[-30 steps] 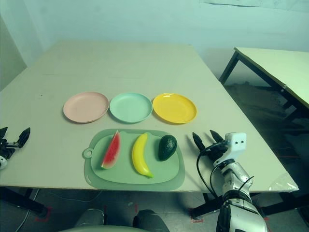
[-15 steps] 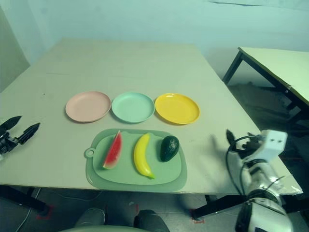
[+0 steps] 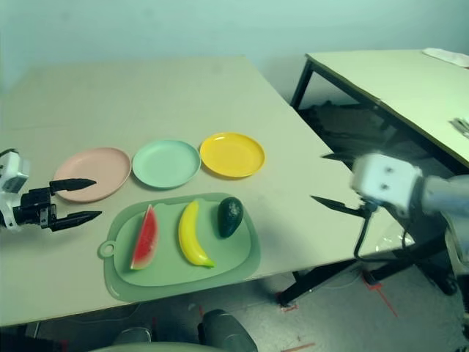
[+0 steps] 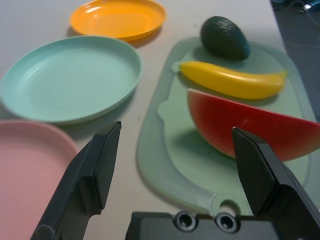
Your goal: Place the fruits into color-matched plates.
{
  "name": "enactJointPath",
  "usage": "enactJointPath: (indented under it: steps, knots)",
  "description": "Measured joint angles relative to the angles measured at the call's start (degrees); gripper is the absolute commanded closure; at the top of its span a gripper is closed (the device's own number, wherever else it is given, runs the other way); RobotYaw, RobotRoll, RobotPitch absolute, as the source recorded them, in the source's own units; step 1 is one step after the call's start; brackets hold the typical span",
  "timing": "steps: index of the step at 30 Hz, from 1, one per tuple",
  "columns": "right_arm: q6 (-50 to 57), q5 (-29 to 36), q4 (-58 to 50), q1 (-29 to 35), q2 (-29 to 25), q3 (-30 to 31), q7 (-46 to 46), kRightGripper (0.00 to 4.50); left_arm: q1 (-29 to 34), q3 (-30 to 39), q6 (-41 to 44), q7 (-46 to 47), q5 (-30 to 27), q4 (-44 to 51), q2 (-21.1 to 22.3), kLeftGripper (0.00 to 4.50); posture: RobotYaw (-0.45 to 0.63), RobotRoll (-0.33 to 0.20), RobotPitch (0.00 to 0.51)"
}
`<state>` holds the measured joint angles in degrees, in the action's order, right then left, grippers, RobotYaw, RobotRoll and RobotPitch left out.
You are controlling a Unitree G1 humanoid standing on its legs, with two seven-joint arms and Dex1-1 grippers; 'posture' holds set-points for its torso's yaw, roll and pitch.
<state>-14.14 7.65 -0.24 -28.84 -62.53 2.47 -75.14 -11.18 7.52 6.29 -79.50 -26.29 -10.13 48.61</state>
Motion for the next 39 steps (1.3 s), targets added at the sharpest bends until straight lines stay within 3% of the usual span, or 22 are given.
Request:
enactJointPath:
  steps: [4,8,13,25,39]
  knots:
    - [-2.17,-4.18,-0.35,-9.45,3.78,9.69,-7.27,0.0,1.55,-1.13,-0.04,-0.39,1.35,2.66,0.62,0.04,-0.06,0.0,0.024]
    - [-2.19,-8.63,-0.13,-12.61,5.28,17.08,-13.61,0.0,3.03,-0.86,0.38,0.81,1.47,6.29,1.06,0.04,-0.01,0.0,0.029]
    - [-5.92,-13.7,2.9,-15.58,6.49,21.51,-16.79,0.0,6.52,0.88,0.73,2.87,1.49,9.5,2.01,0.04,0.04,0.0,0.035]
    - [-11.12,-23.53,16.42,-20.7,16.83,27.25,-14.9,0.0,8.45,1.18,1.9,6.83,1.4,13.72,1.41,0.04,0.09,0.0,0.044]
    - [-10.53,-24.53,17.83,-19.64,17.68,28.16,-16.15,0.0,4.0,1.04,0.68,5.18,1.77,12.08,2.11,0.04,0.1,0.0,0.043]
